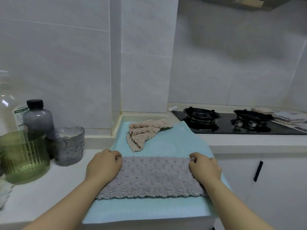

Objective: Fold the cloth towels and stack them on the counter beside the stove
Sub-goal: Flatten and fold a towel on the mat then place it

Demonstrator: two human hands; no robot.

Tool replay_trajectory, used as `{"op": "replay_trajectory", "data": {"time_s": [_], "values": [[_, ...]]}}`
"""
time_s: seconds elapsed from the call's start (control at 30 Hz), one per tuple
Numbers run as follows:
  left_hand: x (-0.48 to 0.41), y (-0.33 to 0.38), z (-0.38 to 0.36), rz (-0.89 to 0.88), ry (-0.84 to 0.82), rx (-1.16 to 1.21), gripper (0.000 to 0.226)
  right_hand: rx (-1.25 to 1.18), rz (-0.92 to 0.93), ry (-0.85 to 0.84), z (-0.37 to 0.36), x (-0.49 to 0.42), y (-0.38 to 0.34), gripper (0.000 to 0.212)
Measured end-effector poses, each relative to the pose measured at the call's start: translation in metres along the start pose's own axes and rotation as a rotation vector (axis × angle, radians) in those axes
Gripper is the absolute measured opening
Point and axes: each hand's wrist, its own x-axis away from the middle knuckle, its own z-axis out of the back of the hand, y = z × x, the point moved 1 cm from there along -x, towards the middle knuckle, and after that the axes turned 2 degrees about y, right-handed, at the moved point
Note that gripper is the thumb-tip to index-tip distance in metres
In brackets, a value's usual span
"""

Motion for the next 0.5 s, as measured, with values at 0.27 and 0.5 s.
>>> {"op": "replay_trajectory", "data": {"time_s": [0.27, 0.5], "values": [[0.002, 0.003, 0.005, 0.084, -0.034, 0.064, 0.025, 0.057, -0.057, -0.015, 0.000, 0.000, -0.001, 0.029], [0.011, 0.004, 0.011, -0.008, 0.046, 0.340, 0.023, -0.099, -0.015, 0.018, 0.002, 0.003, 0.000, 0.009]]}}
